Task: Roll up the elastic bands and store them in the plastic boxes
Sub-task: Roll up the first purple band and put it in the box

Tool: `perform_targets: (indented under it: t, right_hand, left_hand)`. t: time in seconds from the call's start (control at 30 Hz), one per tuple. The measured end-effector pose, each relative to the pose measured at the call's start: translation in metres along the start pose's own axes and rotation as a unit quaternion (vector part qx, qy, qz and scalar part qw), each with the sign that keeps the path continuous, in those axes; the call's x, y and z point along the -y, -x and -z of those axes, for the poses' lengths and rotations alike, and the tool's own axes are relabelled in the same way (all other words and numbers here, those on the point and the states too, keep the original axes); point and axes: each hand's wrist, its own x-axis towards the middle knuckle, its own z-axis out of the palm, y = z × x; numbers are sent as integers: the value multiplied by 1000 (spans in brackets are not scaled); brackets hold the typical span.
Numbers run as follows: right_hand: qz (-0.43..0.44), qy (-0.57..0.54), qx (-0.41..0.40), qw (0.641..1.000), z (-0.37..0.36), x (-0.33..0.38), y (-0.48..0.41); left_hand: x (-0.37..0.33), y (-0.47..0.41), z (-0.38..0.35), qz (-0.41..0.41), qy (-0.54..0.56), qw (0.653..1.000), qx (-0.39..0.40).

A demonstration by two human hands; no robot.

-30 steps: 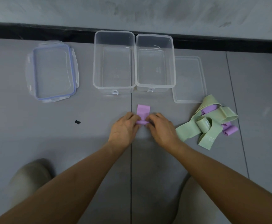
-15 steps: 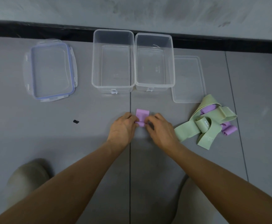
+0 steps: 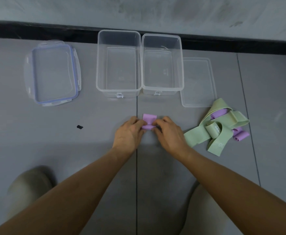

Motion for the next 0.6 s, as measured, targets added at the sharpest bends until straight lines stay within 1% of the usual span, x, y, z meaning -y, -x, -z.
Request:
perform_targets:
  t: [0.13,0.23,0.4,0.53,0.6]
  right_hand:
    - [-9,-19,3,1000,1,0,0]
    - [-14,-29,5,999,0,-1,2]
    - [5,-44,-4,999,-2,-2,11]
    - [18,-33,-10,999,-4,-4,11]
    - [5,-38,-12,999,-3,-4,8]
  left_hand:
    - [-3,-6,1,25,23,999,0]
    - [-2,-5,-1,20,17,1000,10]
    - [0,3,-7,-2,10,1000,-8]
    - [-2,5,-5,26,29,999,-18]
    - [-5,4,-2,26,37,999,-30]
